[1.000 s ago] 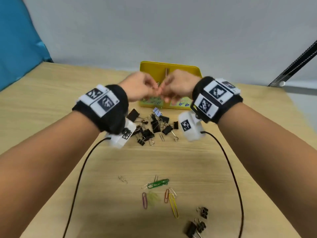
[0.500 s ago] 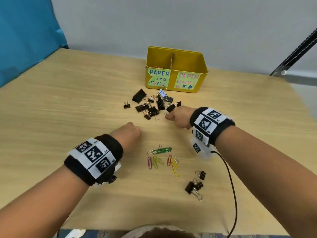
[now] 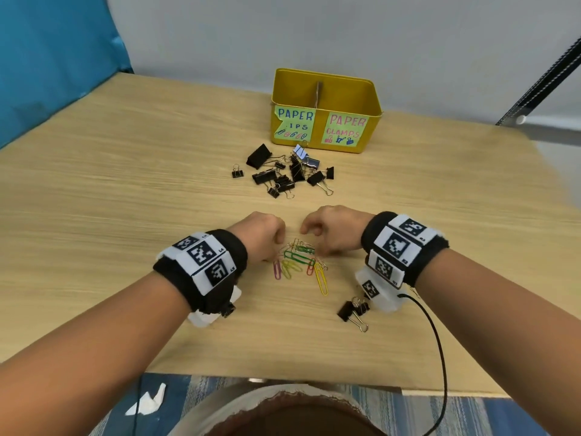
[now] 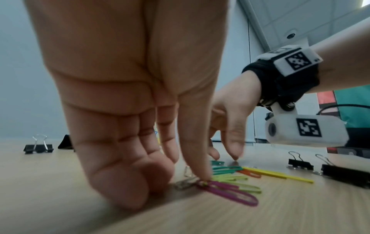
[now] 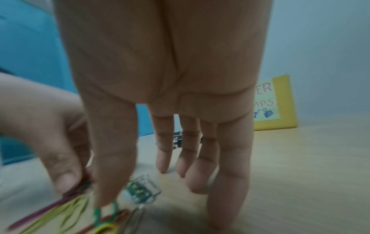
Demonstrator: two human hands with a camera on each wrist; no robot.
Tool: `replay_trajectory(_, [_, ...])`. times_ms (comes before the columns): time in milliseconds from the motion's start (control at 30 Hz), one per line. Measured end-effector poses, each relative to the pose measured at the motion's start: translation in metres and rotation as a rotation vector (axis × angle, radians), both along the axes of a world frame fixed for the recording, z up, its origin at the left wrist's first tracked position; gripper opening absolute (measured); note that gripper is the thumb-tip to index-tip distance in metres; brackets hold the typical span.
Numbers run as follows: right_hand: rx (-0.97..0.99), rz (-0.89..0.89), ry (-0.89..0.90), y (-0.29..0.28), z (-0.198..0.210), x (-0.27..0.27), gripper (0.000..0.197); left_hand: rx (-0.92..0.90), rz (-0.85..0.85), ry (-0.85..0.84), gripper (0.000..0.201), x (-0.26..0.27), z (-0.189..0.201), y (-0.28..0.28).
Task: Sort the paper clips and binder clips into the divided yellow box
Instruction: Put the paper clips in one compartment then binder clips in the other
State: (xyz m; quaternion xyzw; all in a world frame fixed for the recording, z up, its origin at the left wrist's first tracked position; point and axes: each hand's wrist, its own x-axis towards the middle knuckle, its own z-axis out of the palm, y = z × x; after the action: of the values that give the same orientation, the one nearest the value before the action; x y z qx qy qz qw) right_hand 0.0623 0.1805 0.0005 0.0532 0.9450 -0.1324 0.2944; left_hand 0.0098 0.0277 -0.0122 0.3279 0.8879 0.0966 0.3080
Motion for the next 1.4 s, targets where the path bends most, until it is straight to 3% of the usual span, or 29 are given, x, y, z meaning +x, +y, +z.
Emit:
replay_trajectory(100, [0.078, 0.01, -0.001, -0.013, -0.008, 0.013, 0.078, -0.021, -0.055, -0.015, 0.059, 0.005, -0.004, -0.002])
replay_trajectory(167, [0.126, 0.017, 0.071, -0.022, -0.014, 0.016, 0.077, -0.019, -0.083, 0.032, 0.064, 0.011, -0.006, 0.001])
replay_trajectory(433, [0.122, -0.006, 0.164, -0.033, -0.021, 0.009, 0.031, 0.021, 0.037, 0.092, 0.037, 0.02, -0.013, 0.016])
replay_trajectory(600, [0.112, 0.006, 0.13, -0.033, -0.021, 0.007, 0.027, 0.039, 0.033, 0.036, 0.034, 0.016, -0.014, 0.015])
replay_trajectory(767, [0.079, 0.023, 0.127, -0.03, -0.021, 0.011, 0.028, 0.064, 0.03, 0.038, 0.011, 0.011, -0.014, 0.014])
replay_trajectory(867, [0.034, 0.009, 0.119, -0.025, -0.018, 0.009, 0.027, 0.094, 0.061, 0.028, 0.01, 0.009, -0.014, 0.015])
replay_trajectory(1000, [-0.175, -0.143, 0.032, -0.01, -0.017, 0.003, 0.006, 0.115, 0.123, -0.068, 0.007, 0.002, -0.017, 0.013])
replay_trajectory(1133, [-0.439, -0.29, -0.021, 0.014, -0.007, -0.006, 0.015, 0.226, 0.253, -0.255, 0.017, -0.019, -0.015, 0.011])
replay_trajectory(1267, [-0.685, -0.464, 0.105, 0.037, 0.018, -0.025, 0.015, 0.499, 0.407, -0.357, 0.012, -0.048, 0.01, 0.017])
replay_trajectory(1400, [-0.861, -0.587, 0.298, 0.053, 0.052, -0.062, 0.013, 0.776, 0.59, -0.335, 0.007, -0.086, 0.038, 0.037])
